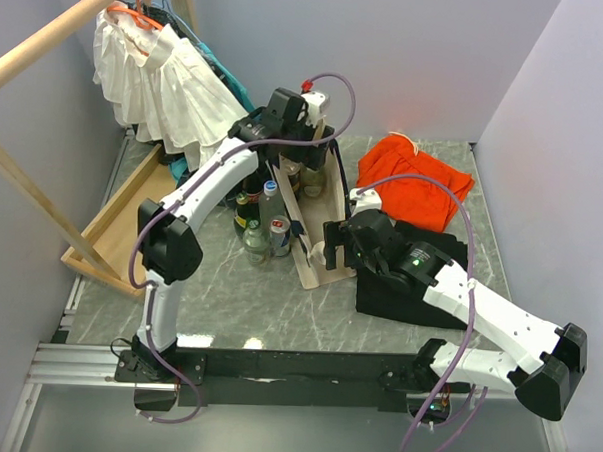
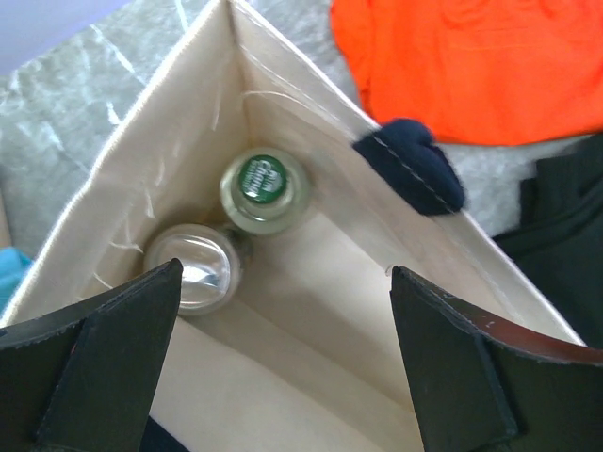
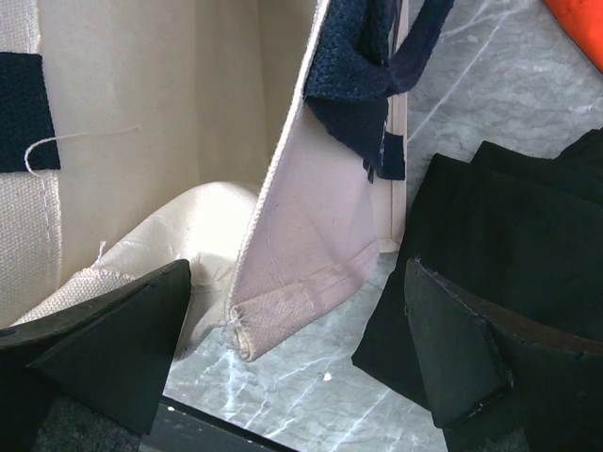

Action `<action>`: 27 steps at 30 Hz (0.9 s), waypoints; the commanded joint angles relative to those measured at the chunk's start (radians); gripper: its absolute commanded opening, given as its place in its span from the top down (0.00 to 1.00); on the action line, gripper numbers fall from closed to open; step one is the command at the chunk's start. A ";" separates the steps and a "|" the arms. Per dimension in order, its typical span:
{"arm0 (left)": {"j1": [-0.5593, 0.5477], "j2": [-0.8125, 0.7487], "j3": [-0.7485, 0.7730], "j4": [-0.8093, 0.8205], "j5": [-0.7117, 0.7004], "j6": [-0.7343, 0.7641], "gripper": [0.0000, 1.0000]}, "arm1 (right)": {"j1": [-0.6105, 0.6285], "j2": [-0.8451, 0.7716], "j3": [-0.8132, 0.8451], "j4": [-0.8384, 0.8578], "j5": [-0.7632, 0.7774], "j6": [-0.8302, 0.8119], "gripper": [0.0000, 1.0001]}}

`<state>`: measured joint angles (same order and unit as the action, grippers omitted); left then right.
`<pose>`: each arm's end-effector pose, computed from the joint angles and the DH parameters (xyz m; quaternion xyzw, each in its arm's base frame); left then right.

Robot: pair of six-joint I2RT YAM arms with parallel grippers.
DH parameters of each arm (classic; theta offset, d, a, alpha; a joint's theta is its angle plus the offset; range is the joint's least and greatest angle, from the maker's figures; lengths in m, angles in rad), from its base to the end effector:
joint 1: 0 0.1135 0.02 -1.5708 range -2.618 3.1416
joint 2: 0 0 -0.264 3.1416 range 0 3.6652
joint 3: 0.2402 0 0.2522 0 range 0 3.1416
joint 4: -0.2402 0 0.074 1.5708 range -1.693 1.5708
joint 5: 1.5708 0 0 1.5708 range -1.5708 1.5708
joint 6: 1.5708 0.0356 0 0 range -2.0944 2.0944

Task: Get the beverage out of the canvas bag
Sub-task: Take out the drink from the canvas bag.

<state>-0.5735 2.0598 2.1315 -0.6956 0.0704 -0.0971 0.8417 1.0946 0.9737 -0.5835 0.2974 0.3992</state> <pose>0.3959 -0.2587 0.3600 0.2255 0.8605 -0.1795 0.4200 0.1621 0.1659 0.3082 -0.1363 0.8894 0.1320 0.4159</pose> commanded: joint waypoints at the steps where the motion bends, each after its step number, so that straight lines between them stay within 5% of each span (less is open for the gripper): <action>1: -0.002 0.037 0.071 -0.041 -0.055 0.049 0.02 | 0.007 0.001 -0.033 -0.059 0.000 -0.026 0.00; 27: -0.019 0.138 0.133 -0.145 -0.274 0.148 0.02 | 0.007 0.005 -0.047 -0.050 0.006 -0.037 0.00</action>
<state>-0.5983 2.1792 2.2211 -0.8112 -0.1535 0.0204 0.8417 1.0946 0.9604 -0.5613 0.2981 0.3981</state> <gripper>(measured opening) 0.984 0.999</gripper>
